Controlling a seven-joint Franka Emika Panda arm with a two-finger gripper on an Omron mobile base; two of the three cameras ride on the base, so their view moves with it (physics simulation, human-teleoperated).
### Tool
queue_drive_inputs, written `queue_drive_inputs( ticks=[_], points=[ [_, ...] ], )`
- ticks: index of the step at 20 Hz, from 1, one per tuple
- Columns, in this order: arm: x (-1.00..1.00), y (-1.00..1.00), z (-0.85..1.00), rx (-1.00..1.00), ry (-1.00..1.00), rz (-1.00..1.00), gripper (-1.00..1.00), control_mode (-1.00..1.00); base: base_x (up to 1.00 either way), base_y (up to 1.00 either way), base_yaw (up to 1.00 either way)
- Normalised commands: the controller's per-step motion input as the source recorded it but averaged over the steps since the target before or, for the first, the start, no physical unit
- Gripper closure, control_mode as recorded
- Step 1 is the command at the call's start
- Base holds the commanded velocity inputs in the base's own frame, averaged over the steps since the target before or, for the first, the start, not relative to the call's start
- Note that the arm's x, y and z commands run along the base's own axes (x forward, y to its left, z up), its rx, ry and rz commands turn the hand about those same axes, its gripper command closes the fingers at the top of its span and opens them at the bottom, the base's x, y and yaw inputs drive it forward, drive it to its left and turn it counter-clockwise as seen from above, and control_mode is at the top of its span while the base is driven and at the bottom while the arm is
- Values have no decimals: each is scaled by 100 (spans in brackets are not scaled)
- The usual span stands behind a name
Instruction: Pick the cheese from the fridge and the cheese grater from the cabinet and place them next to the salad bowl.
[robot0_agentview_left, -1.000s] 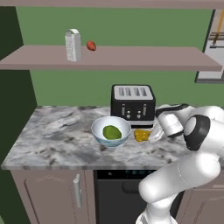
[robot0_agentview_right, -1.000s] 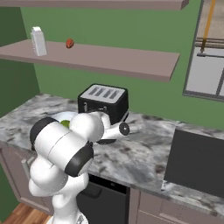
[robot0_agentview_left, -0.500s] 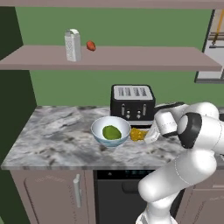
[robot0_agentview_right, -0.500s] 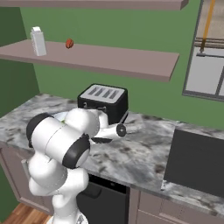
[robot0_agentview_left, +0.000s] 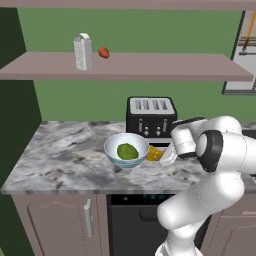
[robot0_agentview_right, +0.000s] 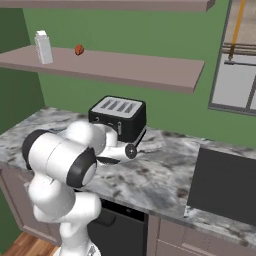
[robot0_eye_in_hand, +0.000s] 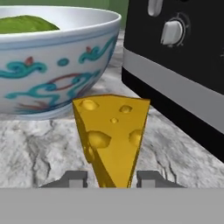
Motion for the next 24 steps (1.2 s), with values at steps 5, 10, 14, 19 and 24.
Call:
queue_drive_inputs(
  ticks=[5, 10, 14, 19, 24],
  points=[
    [-2, 0, 7, 0, 0, 0, -100, -100, 0, 0, 0],
    [-24, -6, 74, 9, 3, 0, -100, -100, 0, 0, 0],
    [-71, 2, 82, 14, 11, 0, -100, -100, 0, 0, 0],
    [-85, -5, 98, 25, 24, -1, -100, -100, 0, 0, 0],
    [-92, 5, 79, 6, 7, 0, -100, -100, 0, 0, 0]
  ],
)
